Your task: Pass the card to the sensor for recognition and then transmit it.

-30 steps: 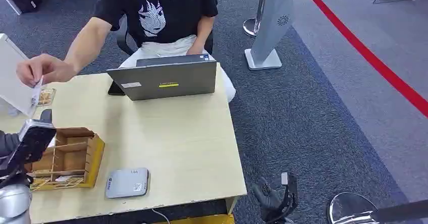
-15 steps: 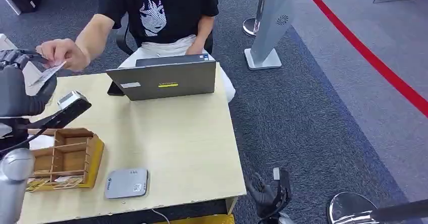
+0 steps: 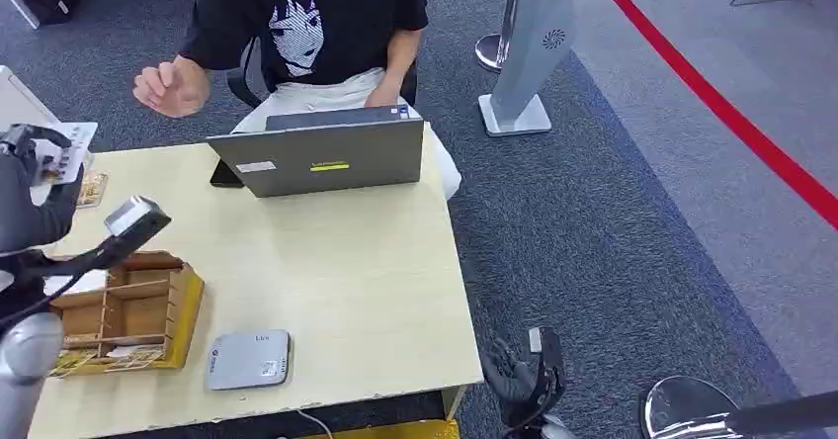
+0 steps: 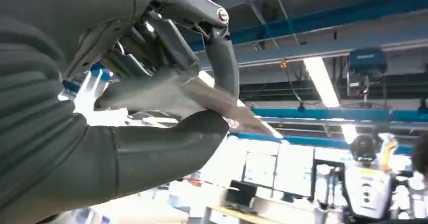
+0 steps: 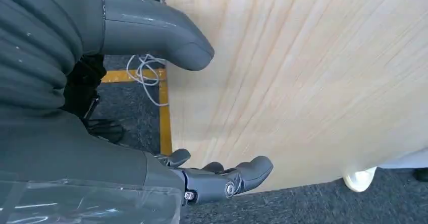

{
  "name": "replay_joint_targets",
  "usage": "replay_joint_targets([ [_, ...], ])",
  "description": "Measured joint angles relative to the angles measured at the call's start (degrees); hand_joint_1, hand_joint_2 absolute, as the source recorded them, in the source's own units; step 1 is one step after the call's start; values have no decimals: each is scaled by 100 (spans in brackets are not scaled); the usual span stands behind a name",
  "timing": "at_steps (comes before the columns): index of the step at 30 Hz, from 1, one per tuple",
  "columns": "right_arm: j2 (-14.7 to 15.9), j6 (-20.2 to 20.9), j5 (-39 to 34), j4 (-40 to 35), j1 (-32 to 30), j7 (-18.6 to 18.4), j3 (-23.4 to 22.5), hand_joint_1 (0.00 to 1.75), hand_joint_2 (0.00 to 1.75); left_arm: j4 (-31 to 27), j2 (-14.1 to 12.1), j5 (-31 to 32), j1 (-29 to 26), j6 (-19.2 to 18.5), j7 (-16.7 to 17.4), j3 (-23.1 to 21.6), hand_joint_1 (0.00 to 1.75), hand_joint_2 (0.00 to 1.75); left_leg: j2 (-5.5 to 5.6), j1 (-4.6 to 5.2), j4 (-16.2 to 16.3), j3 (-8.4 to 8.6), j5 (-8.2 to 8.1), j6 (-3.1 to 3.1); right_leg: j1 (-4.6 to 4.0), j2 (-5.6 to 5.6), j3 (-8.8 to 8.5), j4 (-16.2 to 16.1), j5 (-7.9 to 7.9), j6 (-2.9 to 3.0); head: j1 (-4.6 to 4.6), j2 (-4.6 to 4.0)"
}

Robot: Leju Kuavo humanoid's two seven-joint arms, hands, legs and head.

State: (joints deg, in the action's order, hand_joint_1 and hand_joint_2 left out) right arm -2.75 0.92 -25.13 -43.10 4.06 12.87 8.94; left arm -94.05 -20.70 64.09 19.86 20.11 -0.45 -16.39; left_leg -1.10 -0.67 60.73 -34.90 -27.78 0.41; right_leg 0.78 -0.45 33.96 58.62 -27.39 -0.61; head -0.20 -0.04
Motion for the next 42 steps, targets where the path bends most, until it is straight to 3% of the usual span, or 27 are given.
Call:
replay_joint_targets([
  [4,0,-24,-35,-79,-65,0,-2,0,175,-335,153,-15,-738,238,-200,33,175,175,1,1,0,-2,-3,3,1,-1,2,-4,-2,-1,7,0],
  [5,0,-16,-122,-120,-101,-2,-9,0,175,-457,264,13,-1158,319,-285,30,175,175,1,-1,0,-3,-3,4,0,-2,2,-6,-2,-1,9,2],
  [13,-7,400,-979,-201,-236,-144,-282,0,175,-446,705,72,-2296,273,-447,-125,175,175,2,0,0,-2,-5,7,0,-4,2,-6,-2,-1,-2,0],
  [19,-39,749,-1626,-230,-285,-315,-479,0,175,-211,857,172,-2488,-207,-377,-293,175,175,3,-1,0,-2,-5,7,-1,-5,1,-5,-1,-1,-2,0],
  [28,-42,763,-1685,-241,-306,-328,-487,0,175,412,970,284,-2509,-629,27,-525,175,175,3,-1,0,-2,-5,7,-1,-5,1,-5,-1,-1,-2,0],
  [42,-42,754,-1738,-245,-302,-328,-439,0,175,1036,1014,387,-2458,-966,204,-614,175,175,3,-1,0,-2,-5,7,-1,-6,1,-5,-1,-1,-2,0],
])
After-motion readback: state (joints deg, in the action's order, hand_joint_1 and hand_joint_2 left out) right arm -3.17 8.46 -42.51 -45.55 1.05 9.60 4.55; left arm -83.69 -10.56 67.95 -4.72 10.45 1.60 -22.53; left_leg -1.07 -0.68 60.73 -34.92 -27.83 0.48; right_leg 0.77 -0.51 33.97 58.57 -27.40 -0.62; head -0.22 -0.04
